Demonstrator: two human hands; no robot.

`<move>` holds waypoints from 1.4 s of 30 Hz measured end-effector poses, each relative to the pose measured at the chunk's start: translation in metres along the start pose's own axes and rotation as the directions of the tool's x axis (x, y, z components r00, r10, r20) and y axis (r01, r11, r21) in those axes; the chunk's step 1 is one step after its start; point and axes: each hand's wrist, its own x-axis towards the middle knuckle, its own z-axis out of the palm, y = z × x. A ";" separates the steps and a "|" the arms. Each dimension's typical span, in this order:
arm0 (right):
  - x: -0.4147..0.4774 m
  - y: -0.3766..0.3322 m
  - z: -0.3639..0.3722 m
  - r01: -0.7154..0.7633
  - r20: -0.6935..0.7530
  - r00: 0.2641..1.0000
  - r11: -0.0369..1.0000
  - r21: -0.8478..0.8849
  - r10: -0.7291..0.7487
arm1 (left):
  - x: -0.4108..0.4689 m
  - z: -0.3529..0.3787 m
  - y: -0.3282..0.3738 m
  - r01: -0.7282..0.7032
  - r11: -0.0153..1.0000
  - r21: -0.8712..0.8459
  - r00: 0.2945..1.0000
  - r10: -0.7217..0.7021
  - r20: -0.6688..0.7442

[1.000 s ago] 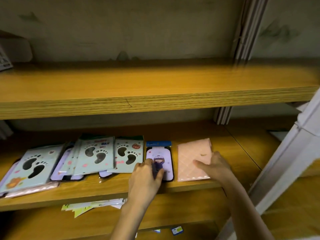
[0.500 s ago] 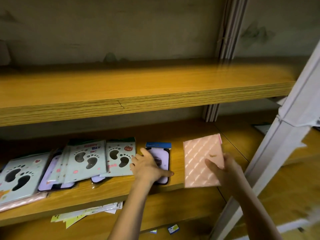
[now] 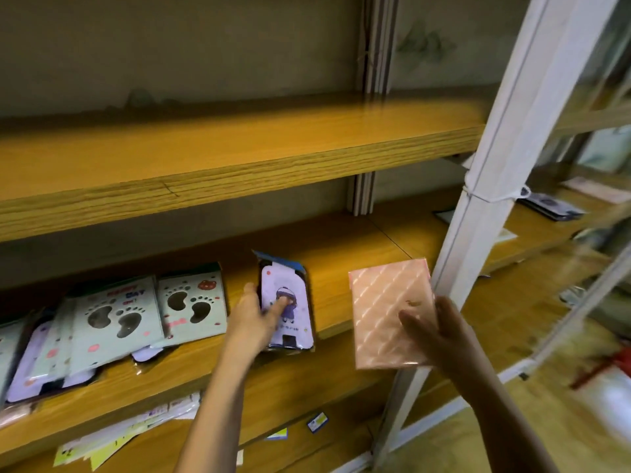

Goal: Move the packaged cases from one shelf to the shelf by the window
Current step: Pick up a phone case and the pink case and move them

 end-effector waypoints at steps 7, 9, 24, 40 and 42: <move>-0.025 -0.005 -0.042 -0.056 -0.057 0.996 0.984 0.171 0.067 | -0.049 0.021 0.031 -0.020 0.910 -0.414 0.985 0.090 0.150; -0.031 -0.004 -0.062 -0.059 -0.079 0.994 0.983 0.175 0.074 | -0.060 0.033 0.044 -0.038 0.896 -0.442 0.976 0.128 0.176; -0.024 0.046 -0.283 -0.070 -0.161 0.980 0.967 0.245 0.112 | -0.125 0.214 0.165 -0.090 0.855 -0.511 0.947 0.232 0.222; 0.064 0.096 -0.417 -0.082 -0.230 0.962 0.960 0.268 0.146 | -0.061 0.387 0.250 -0.125 0.886 -0.446 0.950 0.236 0.203; 0.084 0.102 -0.433 -0.083 -0.237 0.960 0.962 0.259 0.147 | -0.042 0.407 0.265 -0.107 0.879 -0.465 0.952 0.225 0.206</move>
